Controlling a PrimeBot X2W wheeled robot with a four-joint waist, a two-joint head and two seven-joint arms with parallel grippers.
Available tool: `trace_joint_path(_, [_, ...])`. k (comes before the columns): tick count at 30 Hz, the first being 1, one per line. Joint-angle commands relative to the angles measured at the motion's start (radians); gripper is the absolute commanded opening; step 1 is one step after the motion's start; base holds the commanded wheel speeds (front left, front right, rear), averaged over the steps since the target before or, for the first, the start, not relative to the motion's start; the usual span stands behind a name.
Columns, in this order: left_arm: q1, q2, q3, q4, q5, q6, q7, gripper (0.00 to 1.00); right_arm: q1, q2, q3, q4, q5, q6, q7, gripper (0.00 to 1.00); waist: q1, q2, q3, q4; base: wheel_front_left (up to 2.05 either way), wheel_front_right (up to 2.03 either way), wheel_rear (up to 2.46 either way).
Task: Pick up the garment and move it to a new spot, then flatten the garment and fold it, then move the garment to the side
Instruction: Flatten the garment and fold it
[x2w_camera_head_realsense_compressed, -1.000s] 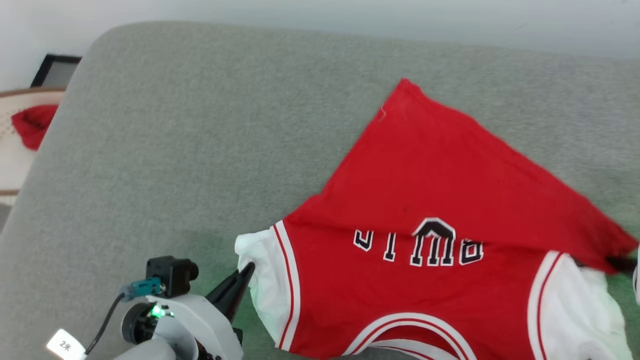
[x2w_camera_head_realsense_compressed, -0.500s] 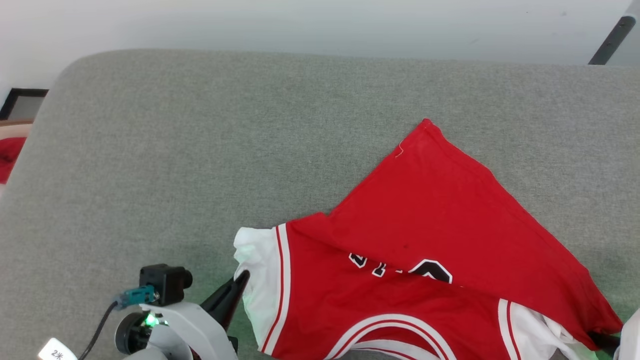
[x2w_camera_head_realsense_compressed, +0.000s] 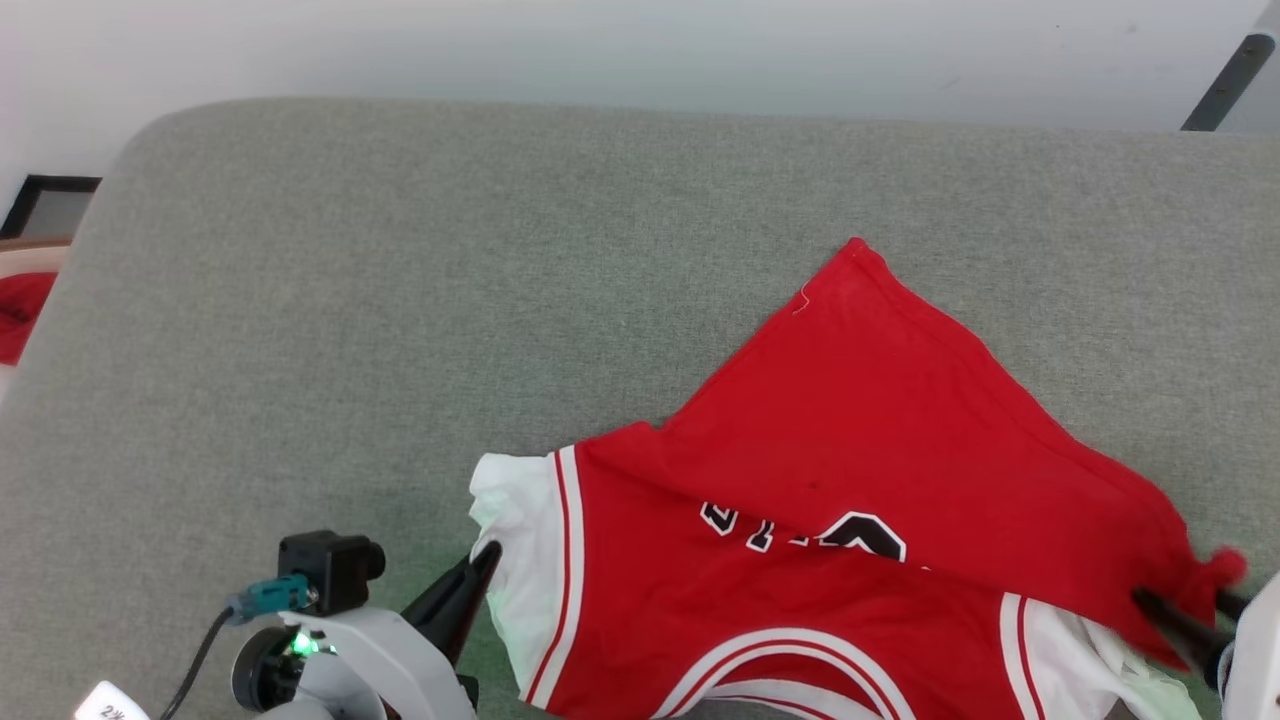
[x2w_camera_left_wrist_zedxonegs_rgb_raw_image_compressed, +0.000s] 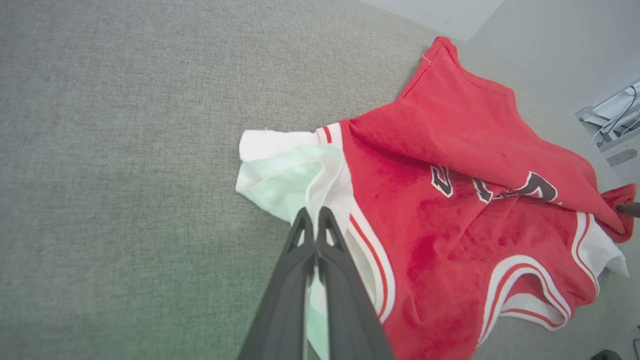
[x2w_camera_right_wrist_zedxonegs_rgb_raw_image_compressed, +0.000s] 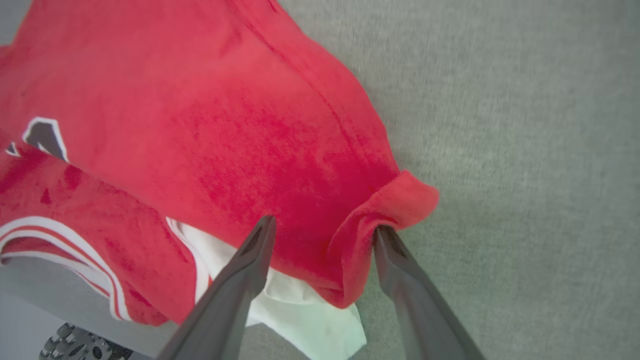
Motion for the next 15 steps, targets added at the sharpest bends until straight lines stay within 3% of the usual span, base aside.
trace_joint_path(1, [0.010,0.000,0.003,-0.002,0.002,0.005,-0.004,0.00,-0.017,-0.004,0.006,-0.015,0.006,-0.001,-0.002,1.00,0.0000,0.0000,0.001,0.002,0.00,0.00,0.00])
trace_joint_path(8, [0.000,-0.011,0.001,-0.010,0.012,0.001,-0.004,0.00,-0.132,-0.042,0.079,-0.108,-0.006,-0.001,-0.030,1.00,0.0000,0.0000,0.015,0.028,0.00,0.00,0.00])
trace_joint_path(15, [-0.049,-0.061,-0.023,0.012,0.042,-0.028,0.013,0.00,-0.335,-0.132,0.232,-0.015,-0.020,-0.001,-0.115,1.00,0.0000,0.0000,0.048,0.091,0.00,0.00,0.00])
